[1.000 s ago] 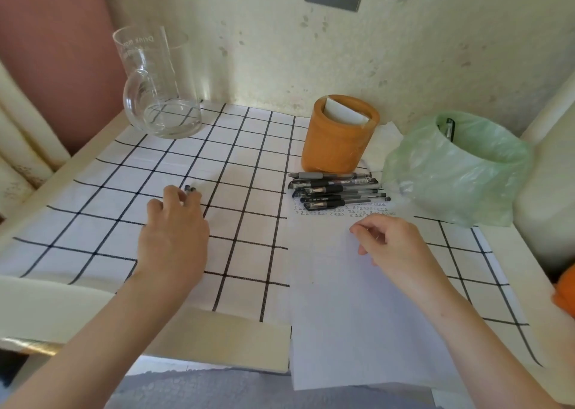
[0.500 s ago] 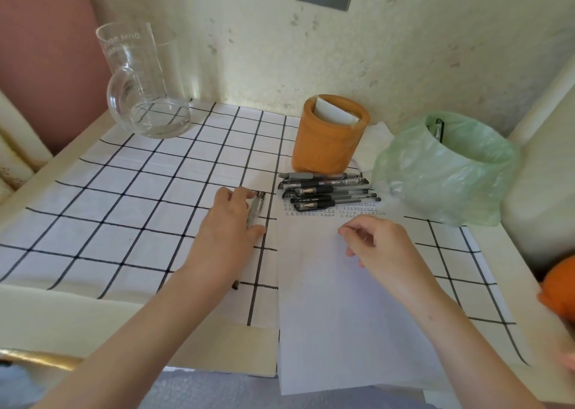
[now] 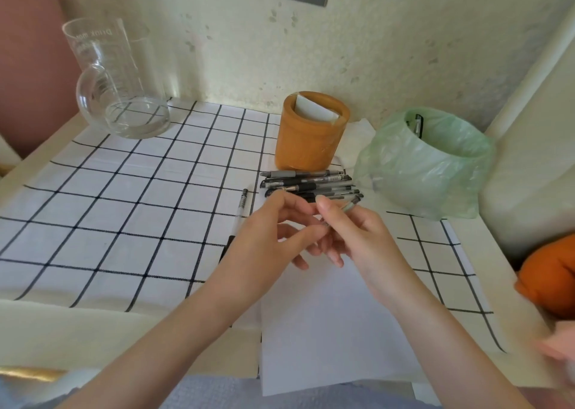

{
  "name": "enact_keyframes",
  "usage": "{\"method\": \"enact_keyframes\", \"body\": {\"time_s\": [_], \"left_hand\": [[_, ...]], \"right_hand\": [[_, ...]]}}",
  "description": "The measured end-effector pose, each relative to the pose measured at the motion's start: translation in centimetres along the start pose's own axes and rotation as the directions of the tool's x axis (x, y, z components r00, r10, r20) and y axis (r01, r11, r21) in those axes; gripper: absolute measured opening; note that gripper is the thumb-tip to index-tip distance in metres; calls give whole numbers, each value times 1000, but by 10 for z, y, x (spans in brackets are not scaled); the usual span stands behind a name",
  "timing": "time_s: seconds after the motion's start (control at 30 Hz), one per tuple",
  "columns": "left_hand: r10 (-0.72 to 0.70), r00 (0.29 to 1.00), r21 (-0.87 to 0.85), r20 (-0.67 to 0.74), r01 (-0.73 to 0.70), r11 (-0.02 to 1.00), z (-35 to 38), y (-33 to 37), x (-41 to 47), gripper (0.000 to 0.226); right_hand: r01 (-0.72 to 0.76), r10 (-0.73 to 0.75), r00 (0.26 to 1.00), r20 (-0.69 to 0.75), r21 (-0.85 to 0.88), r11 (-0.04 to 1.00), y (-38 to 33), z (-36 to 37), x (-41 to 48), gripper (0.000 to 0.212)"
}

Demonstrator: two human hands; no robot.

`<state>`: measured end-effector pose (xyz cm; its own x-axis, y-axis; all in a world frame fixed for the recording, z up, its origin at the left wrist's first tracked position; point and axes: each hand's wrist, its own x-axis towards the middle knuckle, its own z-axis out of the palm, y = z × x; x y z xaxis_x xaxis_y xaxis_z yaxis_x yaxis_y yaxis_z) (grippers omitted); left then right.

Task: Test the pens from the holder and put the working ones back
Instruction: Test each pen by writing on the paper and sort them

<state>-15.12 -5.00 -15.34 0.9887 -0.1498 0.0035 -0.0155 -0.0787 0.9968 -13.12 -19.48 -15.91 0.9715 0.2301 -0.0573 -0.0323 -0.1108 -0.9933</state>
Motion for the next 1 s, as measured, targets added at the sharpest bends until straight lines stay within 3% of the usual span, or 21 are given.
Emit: {"method": "enact_keyframes", "body": {"time_s": [0.1,0.27,0.4,0.53,0.67,0.83,0.93,1.0], "left_hand": [[-72,996,173,-45,79,982,0,-3,-1,18],[-139,986,392,91,93,915,0,-10,-4,22],[-139,986,415,92,89,905,2,-8,-7,25],[-53,995,444,81,12,896,4,-11,-9,22],[4,997,378,75,-32,925,6,-11,-10,24],[99,991,344,93,-125,930,6,-16,-8,24],[45,997,381,66,-67,922,8,-16,-9,36],[-1,998,443,57,-25,896,8,-18,-10,29]], "right_hand": [[22,-25,997,-76,-35,999,1,-1,-1,42],[-7,18,986,-167,69,998,-3,-7,-1,35],[-5,25,983,-181,110,994,-3,-7,-2,34],[-4,28,983,-180,133,991,-4,-10,-2,35],[10,27,983,-180,201,980,-5,-14,-3,35],[-96,94,995,20,126,987,-5,-10,-5,27],[-55,73,993,-91,188,981,-4,-19,1,25],[-12,66,975,-210,247,969,-5,-36,4,27]]}}
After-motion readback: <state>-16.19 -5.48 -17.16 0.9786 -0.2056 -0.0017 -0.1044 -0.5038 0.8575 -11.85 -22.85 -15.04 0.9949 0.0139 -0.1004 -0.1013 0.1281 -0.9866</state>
